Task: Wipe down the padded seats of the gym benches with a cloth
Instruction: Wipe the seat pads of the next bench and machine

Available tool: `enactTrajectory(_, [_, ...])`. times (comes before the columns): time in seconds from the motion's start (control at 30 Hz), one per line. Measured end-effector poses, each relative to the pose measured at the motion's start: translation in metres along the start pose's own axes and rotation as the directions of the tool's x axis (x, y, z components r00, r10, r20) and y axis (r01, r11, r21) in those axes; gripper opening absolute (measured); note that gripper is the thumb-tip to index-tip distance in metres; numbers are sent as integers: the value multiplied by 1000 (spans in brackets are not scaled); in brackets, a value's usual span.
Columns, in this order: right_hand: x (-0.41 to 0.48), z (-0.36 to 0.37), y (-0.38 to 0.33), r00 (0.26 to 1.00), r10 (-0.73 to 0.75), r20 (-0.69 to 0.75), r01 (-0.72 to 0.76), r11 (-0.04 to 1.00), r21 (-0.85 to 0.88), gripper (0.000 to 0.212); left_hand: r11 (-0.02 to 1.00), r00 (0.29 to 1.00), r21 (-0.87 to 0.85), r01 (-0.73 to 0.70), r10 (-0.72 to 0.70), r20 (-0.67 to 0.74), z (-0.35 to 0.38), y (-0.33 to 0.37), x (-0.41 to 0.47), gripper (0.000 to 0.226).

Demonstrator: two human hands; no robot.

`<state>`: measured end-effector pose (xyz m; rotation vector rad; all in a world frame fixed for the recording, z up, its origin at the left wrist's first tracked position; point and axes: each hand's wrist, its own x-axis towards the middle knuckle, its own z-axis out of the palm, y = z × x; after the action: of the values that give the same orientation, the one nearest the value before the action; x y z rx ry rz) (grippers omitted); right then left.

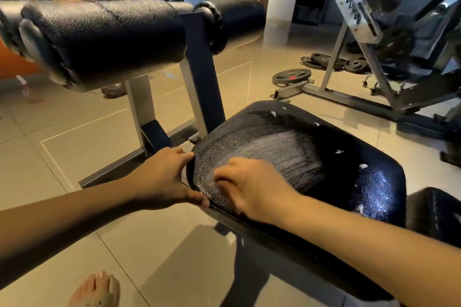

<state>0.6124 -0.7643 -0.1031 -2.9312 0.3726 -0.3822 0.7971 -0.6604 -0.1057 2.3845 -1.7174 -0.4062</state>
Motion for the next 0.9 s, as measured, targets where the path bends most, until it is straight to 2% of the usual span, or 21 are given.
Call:
enactTrajectory(0.07, [1, -8, 51, 979, 197, -45, -202, 964, -171, 22, 1000, 1000, 9, 0, 0, 1, -1, 0, 1, 120])
enactTrajectory(0.13, [-1, -20, 109, 894, 414, -170, -447, 850, -280, 22, 1000, 1000, 12, -8, 8, -2, 0, -1, 0, 119])
enactTrajectory(0.2, [-4, -22, 128, 847, 475, -240, -532, 773, -346, 19, 1000, 1000, -1, -5, 5, -14, 1, -1, 1, 115])
enactTrajectory(0.27, [2, -14, 100, 876, 433, -212, -481, 799, -361, 16, 1000, 1000, -7, -1, 0, -23, 1, 0, 1, 113])
enactTrajectory(0.33, [11, -2, 57, 938, 318, -135, -345, 896, -279, 12, 1000, 1000, 3, 2, -2, -19, 0, -1, 1, 114])
enactTrajectory(0.4, [8, 6, 11, 991, 119, -66, -128, 978, -166, 8, 1000, 1000, 4, 4, -4, -12, 0, -1, 0, 115])
enactTrajectory(0.47, [-3, 7, -15, 995, -91, -33, 88, 993, -73, 13, 1000, 1000, 5, 6, -6, -18, 1, 0, -1, 115])
enactTrajectory(0.5, [-8, 6, -11, 988, -150, -38, 148, 987, -65, 15, 1000, 1000, 4, 6, -6, -23, 2, 1, -2, 114])
enactTrajectory(0.53, [-10, 3, 1, 991, -129, -45, 125, 988, -86, 17, 1000, 1000, 1, 6, -6, -24, 2, 1, -2, 112])
enactTrajectory(0.6, [-7, -6, 45, 995, 88, -57, -96, 980, -176, 22, 1000, 1000, -7, 2, -2, -26, 1, 2, -1, 110])
enactTrajectory(0.67, [-2, -23, 98, 921, 357, -160, -388, 880, -274, 20, 1000, 1000, -15, 3, -4, -26, 1, 2, -2, 109])
enactTrajectory(0.7, [-1, -26, 115, 876, 433, -211, -479, 831, -282, 18, 1000, 1000, -16, 2, -3, -29, 1, 2, -1, 108])
enactTrajectory(0.73, [3, -24, 117, 858, 451, -245, -508, 811, -289, 17, 1000, 999, -16, 4, -4, -34, 1, 1, 0, 109])
enactTrajectory(0.8, [16, -12, 89, 882, 418, -217, -467, 835, -291, 17, 1000, 999, -24, 13, -13, -31, 1, 0, 1, 112])
enactTrajectory(0.9, [24, 4, 24, 971, 222, -90, -234, 959, -160, 17, 1000, 1000, -24, 3, -3, -27, 1, 0, 0, 114])
